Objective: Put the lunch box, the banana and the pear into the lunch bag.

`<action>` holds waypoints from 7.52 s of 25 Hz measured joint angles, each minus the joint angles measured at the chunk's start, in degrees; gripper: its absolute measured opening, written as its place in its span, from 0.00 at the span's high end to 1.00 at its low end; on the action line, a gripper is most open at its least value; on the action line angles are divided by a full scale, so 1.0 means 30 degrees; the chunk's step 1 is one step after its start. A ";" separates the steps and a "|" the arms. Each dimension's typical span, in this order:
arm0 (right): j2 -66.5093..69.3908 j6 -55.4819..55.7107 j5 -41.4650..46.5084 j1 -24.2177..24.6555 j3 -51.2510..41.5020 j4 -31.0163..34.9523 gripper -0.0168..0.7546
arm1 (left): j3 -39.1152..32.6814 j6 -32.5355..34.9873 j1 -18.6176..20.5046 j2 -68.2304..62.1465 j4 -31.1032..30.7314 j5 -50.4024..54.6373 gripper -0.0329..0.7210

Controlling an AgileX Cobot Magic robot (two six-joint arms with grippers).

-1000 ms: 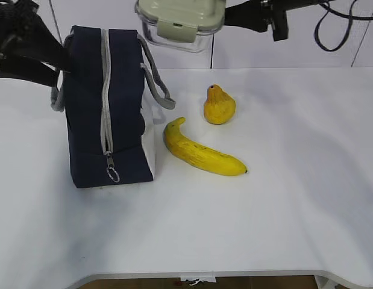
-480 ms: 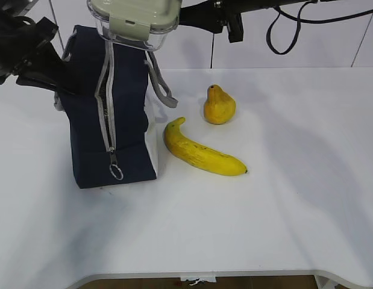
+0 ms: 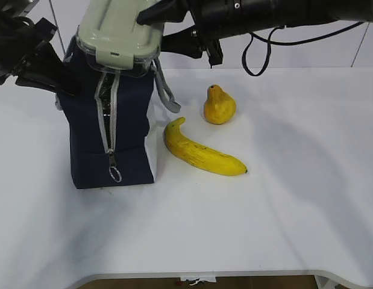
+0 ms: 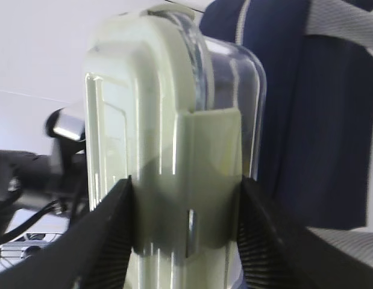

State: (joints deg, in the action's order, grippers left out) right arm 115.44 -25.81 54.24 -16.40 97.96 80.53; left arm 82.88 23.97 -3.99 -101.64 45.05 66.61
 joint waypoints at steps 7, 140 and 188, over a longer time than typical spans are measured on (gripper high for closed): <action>0.0736 -0.0043 -0.0277 0.0761 0.0032 -0.3121 0.48 | 0.0008 0.0149 0.0041 0.0000 0.0036 0.0380 0.96; 0.4569 0.1438 0.2494 -0.2749 0.3140 -2.3782 0.25 | 0.0164 0.1983 0.0066 0.0036 -0.4054 0.0922 0.96; 0.3237 0.3132 0.5273 -0.2749 0.3345 -2.2046 0.60 | 0.0164 0.1983 0.0066 0.0036 -0.4054 0.0922 0.96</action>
State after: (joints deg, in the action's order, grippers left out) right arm 125.15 -16.42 70.06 -24.65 108.00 14.40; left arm 83.37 29.92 -3.79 -101.53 32.89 69.38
